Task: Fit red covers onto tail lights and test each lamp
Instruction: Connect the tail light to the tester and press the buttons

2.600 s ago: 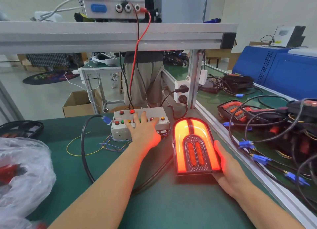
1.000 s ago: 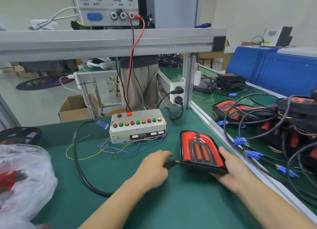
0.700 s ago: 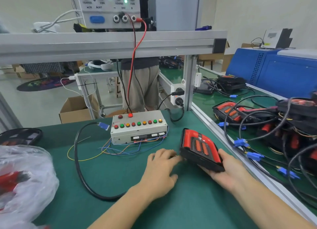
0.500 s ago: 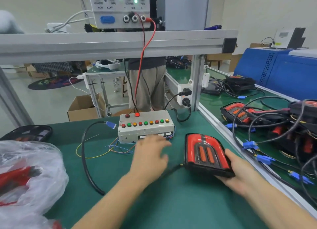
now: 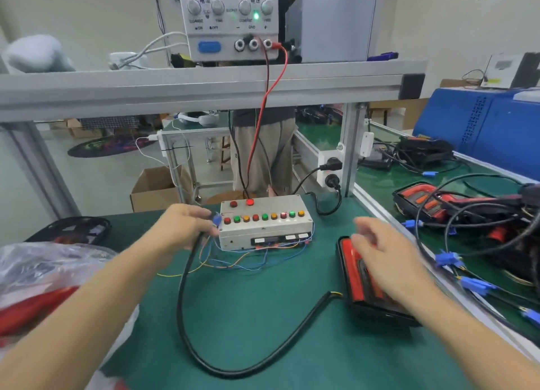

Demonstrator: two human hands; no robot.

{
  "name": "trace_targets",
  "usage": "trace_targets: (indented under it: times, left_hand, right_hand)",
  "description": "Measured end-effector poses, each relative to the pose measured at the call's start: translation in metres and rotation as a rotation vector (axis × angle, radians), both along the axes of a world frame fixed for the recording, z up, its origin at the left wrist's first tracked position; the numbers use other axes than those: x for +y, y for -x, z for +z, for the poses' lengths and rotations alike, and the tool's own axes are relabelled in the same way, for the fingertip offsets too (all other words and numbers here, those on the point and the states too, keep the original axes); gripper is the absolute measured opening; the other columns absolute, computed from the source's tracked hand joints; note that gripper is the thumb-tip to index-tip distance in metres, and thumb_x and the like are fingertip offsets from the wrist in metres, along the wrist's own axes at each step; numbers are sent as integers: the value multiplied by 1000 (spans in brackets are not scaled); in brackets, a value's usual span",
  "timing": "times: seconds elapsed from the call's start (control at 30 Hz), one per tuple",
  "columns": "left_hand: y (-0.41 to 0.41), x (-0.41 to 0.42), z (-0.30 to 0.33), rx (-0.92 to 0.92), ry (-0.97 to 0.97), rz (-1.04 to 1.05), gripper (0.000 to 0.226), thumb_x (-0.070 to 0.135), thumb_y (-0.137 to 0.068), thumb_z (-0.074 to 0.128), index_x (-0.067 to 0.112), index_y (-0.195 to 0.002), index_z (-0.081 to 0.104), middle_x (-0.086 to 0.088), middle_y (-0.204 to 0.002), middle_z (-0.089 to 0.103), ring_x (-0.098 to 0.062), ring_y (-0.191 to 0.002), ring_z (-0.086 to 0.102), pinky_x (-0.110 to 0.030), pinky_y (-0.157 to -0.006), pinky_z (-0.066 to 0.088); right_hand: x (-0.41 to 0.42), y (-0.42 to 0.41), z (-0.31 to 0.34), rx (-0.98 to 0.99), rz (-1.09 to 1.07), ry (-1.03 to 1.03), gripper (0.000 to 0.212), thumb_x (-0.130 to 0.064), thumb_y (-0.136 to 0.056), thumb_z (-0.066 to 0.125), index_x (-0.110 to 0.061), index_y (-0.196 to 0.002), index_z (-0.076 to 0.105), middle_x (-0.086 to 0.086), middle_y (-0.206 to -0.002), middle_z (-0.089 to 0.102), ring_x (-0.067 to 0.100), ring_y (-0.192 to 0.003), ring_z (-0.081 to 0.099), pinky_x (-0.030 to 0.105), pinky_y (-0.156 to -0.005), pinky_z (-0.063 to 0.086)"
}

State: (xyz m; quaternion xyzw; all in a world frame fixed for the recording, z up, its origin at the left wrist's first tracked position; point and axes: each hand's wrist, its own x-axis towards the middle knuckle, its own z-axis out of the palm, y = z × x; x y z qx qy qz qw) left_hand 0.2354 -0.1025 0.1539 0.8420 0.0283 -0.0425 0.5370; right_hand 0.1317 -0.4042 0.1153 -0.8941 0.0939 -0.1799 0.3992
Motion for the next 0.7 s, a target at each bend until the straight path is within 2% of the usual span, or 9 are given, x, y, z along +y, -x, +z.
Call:
trace_targets:
  times: [0.1,0.17,0.23,0.33,0.4,0.47,0.53,0.6,0.7]
  left_hand:
    - [29,-35,-14,-84,24,-117,26,-2,-74,72,15,-91,65,-11,-61,58,-15,-51,44,-17,-47,36]
    - [46,-58,-26,-130,22,-222,24,-1,-79,67,21,-90,63,-9,-63,63,-14,-56,45,-23,-58,39]
    - [60,-78,-40,-205,-17,-317,26,1,-84,60,26,-87,67,-10,-78,72,-15,-65,52,-28,-68,42]
    - [73,-91,-54,-277,-143,-397,18,8,-87,58,18,-96,68,3,-89,73,-18,-80,64,-30,-79,49]
    - [71,-86,-55,-274,-145,-475,11,14,-89,56,16,-87,67,11,-73,64,-11,-65,53,-28,-70,45]
    - [59,-76,-47,-349,-172,-391,20,21,-90,57,18,-75,68,10,-62,50,-7,-57,39,-27,-60,35]
    - [39,-65,-38,-525,-390,-218,17,22,-91,59,26,-99,73,8,-85,63,-8,-81,53,-26,-75,39]
    - [20,-59,-33,-676,-714,-184,37,25,-91,57,32,-128,58,13,-126,55,-13,-121,42,-28,-98,26]
    - [5,-62,-30,-747,-837,-310,47,29,-91,57,37,-136,46,16,-134,49,-11,-131,33,-29,-105,11]
  right_hand:
    - [48,-23,15,88,216,-149,16,-25,-94,55,-23,-104,67,-2,-101,69,16,-96,64,33,-91,49]
    - [76,-41,21,228,299,-323,17,-28,-95,53,-20,-94,67,2,-94,69,18,-88,66,39,-90,53]
    - [95,-59,21,378,290,-465,26,-32,-96,52,-9,-101,64,11,-94,69,27,-83,66,40,-85,55]
    - [105,-74,13,504,217,-519,31,-30,-96,56,-7,-116,55,10,-89,64,21,-74,57,33,-69,49]
    - [102,-79,6,478,174,-596,19,-13,-92,59,-2,-108,57,13,-84,64,22,-71,57,34,-72,48]
    - [95,-79,-1,435,138,-590,5,-1,-88,57,-1,-87,62,9,-67,62,18,-59,52,28,-59,46]
    - [88,-74,-4,404,138,-613,14,-1,-88,55,-5,-77,63,4,-60,62,12,-49,42,19,-42,37]
    - [84,-70,-2,349,179,-672,15,-5,-92,54,-9,-82,64,2,-65,62,9,-49,37,16,-37,32]
    - [79,-72,8,220,251,-663,25,-7,-95,50,-11,-71,59,-2,-59,52,2,-38,32,14,-36,26]
